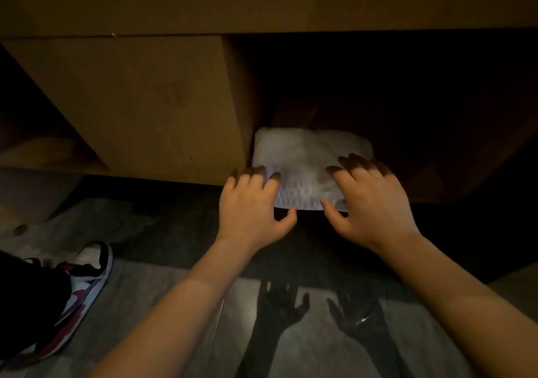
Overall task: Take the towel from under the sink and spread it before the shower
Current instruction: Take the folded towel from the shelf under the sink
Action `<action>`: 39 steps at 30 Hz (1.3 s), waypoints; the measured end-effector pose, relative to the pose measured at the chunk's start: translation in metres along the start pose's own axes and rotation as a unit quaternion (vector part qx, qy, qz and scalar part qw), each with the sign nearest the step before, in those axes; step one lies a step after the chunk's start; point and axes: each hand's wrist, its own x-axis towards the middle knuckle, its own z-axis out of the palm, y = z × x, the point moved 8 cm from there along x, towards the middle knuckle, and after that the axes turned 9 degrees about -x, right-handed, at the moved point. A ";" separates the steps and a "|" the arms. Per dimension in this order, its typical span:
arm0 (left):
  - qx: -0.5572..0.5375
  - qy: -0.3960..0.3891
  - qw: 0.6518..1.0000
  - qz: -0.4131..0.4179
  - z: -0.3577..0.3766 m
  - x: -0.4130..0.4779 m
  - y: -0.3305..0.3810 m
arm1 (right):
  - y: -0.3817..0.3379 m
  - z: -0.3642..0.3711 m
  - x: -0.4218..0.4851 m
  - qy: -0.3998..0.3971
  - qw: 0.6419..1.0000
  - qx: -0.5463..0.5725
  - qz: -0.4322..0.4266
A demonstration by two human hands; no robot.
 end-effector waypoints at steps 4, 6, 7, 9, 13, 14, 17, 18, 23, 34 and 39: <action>0.017 0.003 1.000 -0.003 0.024 0.006 -0.006 | 0.001 0.012 0.005 0.019 1.000 -0.013 0.004; 0.009 -0.002 1.000 0.002 0.039 0.008 -0.007 | -0.001 0.016 0.006 0.053 0.999 -0.012 0.000; 0.004 -0.003 1.000 0.001 0.045 0.009 -0.009 | 0.000 0.018 0.006 0.068 0.998 -0.012 -0.002; -0.003 -0.006 1.000 -0.001 0.054 0.011 -0.012 | 0.000 0.022 0.006 0.077 0.997 -0.016 -0.006; 0.010 0.037 0.999 0.022 0.052 0.015 -0.008 | -0.002 0.023 0.003 0.116 0.993 -0.014 -0.005; 0.021 0.055 0.998 0.030 0.049 0.017 -0.007 | -0.003 0.022 0.002 0.124 0.992 -0.011 -0.003; 0.032 0.065 0.997 0.035 0.044 0.023 -0.005 | -0.004 0.034 0.000 0.105 0.995 -0.002 -0.002; 0.024 0.056 0.998 0.034 0.045 0.023 -0.004 | -0.006 0.040 -0.001 0.084 0.996 0.000 -0.006; -0.015 0.023 1.000 0.009 0.042 0.019 -0.005 | -0.014 0.047 -0.008 0.069 0.997 0.000 -0.017; -0.014 0.014 1.000 0.020 0.019 0.001 0.001 | -0.010 0.057 -0.023 0.077 0.996 -0.037 -0.015; -0.027 0.029 0.999 0.022 0.004 -0.009 0.003 | -0.012 0.071 -0.025 0.036 0.998 -0.044 -0.011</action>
